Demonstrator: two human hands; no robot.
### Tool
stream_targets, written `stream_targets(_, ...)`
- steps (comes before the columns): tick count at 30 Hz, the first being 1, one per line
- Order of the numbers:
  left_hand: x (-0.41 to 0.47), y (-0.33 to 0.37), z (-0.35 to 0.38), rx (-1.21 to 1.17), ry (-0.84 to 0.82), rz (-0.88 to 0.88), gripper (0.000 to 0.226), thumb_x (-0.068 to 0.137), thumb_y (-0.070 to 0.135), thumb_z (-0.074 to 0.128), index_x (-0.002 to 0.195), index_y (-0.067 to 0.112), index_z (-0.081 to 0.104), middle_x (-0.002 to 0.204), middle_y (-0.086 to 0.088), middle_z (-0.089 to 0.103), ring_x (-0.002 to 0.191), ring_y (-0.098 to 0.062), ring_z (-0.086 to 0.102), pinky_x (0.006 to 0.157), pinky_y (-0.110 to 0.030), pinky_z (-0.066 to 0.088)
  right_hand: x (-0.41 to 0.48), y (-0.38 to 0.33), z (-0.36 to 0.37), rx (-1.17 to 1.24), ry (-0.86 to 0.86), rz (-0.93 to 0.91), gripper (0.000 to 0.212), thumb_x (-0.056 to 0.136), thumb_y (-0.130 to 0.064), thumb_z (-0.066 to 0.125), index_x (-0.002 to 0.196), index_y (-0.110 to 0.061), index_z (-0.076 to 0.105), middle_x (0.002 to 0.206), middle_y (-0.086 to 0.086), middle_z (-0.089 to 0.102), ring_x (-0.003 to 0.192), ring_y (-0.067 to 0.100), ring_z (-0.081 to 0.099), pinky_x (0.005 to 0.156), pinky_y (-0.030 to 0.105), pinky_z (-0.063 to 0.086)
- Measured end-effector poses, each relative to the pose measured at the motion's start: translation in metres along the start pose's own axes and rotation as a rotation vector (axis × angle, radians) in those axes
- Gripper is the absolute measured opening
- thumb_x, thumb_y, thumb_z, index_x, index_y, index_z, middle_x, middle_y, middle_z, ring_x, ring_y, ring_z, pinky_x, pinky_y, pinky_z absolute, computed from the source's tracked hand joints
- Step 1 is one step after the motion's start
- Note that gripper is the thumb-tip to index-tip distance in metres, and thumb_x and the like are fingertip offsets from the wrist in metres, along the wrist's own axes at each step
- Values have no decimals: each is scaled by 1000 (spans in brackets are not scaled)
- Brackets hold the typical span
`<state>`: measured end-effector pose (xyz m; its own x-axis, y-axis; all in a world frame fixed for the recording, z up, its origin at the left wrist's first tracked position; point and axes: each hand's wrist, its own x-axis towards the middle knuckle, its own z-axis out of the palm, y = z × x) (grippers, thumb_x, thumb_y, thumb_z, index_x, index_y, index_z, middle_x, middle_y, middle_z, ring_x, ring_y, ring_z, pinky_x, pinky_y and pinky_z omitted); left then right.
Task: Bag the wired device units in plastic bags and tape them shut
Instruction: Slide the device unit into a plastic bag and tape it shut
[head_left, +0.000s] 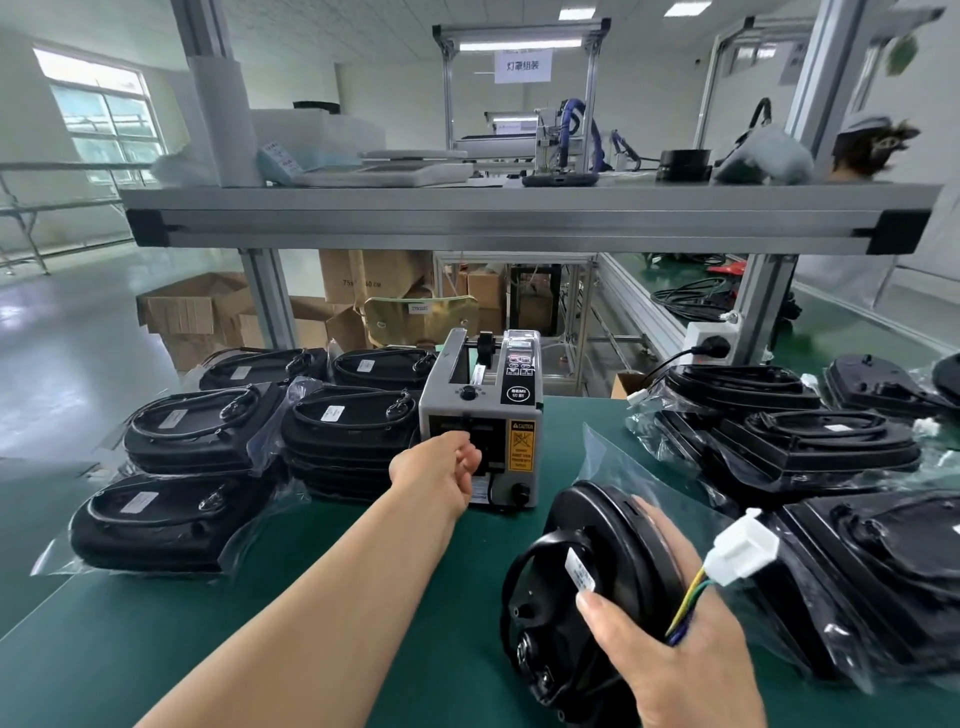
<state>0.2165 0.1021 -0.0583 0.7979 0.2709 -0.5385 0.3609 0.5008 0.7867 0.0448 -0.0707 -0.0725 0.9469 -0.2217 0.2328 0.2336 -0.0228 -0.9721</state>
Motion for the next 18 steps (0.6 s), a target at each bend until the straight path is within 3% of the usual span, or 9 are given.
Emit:
stream_targets(3,0,-2,4,-71,49,31,14,89,7,66,81,12,55,51,3,59,36,-2,54,34,-14,32,-1,0,1,-29,-1,-14,68,59,-12,85,114,-44,62,90,-29,72,83,-14,66,68,-4,41)
stream_targets(7,-9,-4,-5,-65,17,138,17,84,7,64,74,17,54,42,9,50,34,-1,47,35,-16,31,-1,-1,-4,-28,-37,29,71,69,3,85,115,-46,62,95,-19,76,87,-6,69,82,18,48)
stream_targets(9,-17,-4,-17,-37,-48,170,18,84,10,64,72,19,54,45,10,47,36,-2,45,37,-16,32,0,-2,-6,-38,-61,34,70,66,-9,90,117,-48,61,97,-19,75,89,-6,68,83,20,46)
stream_targets(11,-26,-5,-31,-44,-116,189,17,86,11,64,74,19,55,49,9,48,38,-3,45,38,-16,34,1,-3,-8,-50,-86,39,70,57,-25,83,118,-49,59,96,-23,74,89,-10,66,81,16,44)
stream_targets(18,-65,-7,-53,18,-231,231,19,89,10,64,74,18,55,55,6,48,41,-5,43,42,-17,36,-1,-6,-7,8,-104,46,69,50,-47,78,117,-50,63,106,-19,74,96,-4,69,87,25,47)
